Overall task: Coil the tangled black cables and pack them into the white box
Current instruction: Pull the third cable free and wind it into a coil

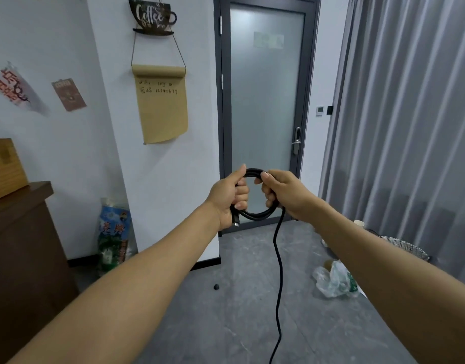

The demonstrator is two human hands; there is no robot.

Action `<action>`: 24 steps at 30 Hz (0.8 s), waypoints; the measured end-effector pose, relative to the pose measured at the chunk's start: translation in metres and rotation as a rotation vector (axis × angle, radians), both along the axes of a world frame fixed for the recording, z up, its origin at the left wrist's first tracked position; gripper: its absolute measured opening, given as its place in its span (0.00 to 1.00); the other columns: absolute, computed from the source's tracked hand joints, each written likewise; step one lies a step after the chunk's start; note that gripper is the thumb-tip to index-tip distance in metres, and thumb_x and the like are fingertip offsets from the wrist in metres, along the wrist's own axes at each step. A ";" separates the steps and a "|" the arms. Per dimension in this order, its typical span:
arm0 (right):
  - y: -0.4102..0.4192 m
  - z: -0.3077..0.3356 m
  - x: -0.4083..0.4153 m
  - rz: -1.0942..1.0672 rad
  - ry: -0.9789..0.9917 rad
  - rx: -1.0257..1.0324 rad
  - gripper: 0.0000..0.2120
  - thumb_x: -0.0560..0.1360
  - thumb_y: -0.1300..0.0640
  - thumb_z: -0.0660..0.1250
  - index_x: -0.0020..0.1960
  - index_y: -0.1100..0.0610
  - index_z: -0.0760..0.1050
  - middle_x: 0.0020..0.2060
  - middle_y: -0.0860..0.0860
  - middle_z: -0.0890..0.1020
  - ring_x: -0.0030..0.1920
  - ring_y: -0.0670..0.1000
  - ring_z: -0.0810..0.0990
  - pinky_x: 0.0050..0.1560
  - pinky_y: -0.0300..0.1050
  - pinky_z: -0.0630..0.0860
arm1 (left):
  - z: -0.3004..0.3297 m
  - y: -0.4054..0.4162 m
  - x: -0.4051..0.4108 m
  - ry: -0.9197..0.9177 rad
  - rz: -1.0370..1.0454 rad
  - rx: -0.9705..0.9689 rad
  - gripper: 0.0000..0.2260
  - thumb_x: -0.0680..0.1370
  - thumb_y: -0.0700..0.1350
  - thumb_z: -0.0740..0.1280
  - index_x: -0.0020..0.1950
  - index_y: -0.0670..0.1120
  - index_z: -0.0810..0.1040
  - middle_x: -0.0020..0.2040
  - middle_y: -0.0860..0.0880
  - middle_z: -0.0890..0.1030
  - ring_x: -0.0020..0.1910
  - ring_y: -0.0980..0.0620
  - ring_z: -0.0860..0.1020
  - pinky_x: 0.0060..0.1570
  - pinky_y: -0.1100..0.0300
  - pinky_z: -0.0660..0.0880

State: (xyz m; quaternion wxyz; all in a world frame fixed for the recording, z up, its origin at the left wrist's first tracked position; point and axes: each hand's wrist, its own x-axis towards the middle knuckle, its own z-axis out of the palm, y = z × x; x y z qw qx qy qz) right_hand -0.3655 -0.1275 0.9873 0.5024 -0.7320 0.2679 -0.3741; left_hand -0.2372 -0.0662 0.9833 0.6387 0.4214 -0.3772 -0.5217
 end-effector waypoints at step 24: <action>-0.020 -0.021 0.023 -0.493 0.699 -0.759 0.10 0.74 0.61 0.61 0.39 0.60 0.79 0.37 0.55 0.83 0.37 0.58 0.80 0.35 0.43 0.72 | 0.002 0.003 0.102 -0.632 0.868 -0.008 0.20 0.80 0.53 0.57 0.31 0.45 0.62 0.30 0.48 0.66 0.31 0.47 0.68 0.35 0.57 0.64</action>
